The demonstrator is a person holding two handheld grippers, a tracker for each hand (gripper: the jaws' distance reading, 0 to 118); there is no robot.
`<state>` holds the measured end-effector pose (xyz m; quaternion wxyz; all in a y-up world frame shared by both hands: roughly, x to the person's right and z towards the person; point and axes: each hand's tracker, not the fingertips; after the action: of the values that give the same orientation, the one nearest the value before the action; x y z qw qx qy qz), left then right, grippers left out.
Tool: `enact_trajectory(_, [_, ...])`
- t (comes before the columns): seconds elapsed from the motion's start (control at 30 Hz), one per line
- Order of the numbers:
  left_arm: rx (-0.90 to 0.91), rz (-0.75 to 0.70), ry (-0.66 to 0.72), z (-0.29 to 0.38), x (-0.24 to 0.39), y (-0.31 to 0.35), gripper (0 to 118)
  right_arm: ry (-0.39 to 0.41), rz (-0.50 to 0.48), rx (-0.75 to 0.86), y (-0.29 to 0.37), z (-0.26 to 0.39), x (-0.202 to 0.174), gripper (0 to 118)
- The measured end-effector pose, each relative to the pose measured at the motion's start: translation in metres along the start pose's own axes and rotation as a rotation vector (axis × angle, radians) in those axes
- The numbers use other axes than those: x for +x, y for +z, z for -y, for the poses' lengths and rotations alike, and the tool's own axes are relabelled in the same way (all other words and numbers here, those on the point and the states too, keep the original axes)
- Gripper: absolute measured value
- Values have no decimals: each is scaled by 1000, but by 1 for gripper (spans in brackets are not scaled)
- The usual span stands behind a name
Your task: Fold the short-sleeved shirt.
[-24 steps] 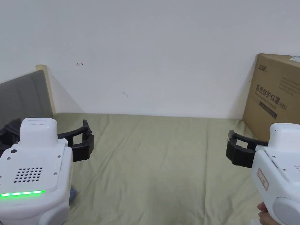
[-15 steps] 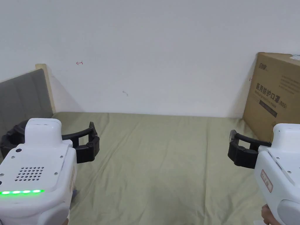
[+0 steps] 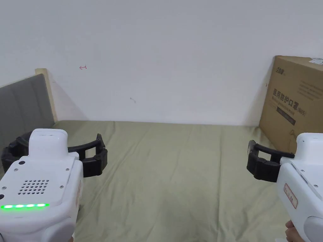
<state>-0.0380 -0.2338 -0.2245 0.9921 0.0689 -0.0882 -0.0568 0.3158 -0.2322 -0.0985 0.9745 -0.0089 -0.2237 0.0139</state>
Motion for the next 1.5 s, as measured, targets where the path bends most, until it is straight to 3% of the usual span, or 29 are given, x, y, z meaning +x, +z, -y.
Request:
enact_trajectory(0.7, [20,9,10,-5,2,6,118,12,21,40,6,-6,-2,118])
enact_trajectory(0.73, [22,16,16,-6,2,7,113,2,17,38,7,-6,-1,118])
enact_trajectory(0.77, [23,24,19,-6,2,8,100,-7,1,26,8,-7,0,117])
enact_trajectory(0.8, [27,34,18,-6,2,10,75,-15,-24,16,8,-7,0,114])
enact_trajectory(0.83, [29,37,-1,-6,4,10,32,-19,-49,17,9,-6,1,98])
enact_trajectory(0.87, [17,20,-31,-6,7,8,8,-7,-64,19,10,-6,-1,56])
enact_trajectory(0.9, [8,23,-34,-6,7,6,3,14,-60,23,12,-6,-3,0])
enact_trajectory(0.93, [5,18,-21,-7,5,6,0,37,-19,-2,10,-6,-5,0])
enact_trajectory(0.97, [0,42,35,-7,2,7,0,-10,6,-6,11,-5,-4,0])
enact_trajectory(1.03, [-15,32,77,-9,-1,7,0,-36,-27,-34,9,-4,1,0])
enact_trajectory(1.1, [-19,30,83,-7,-4,5,0,-47,-26,-13,10,-1,5,0])
enact_trajectory(1.23, [-41,30,77,-5,-8,2,0,15,4,-3,10,-5,2,0])
enact_trajectory(1.5, [-37,39,57,-6,-7,5,0,-28,-3,-21,3,-7,2,0])
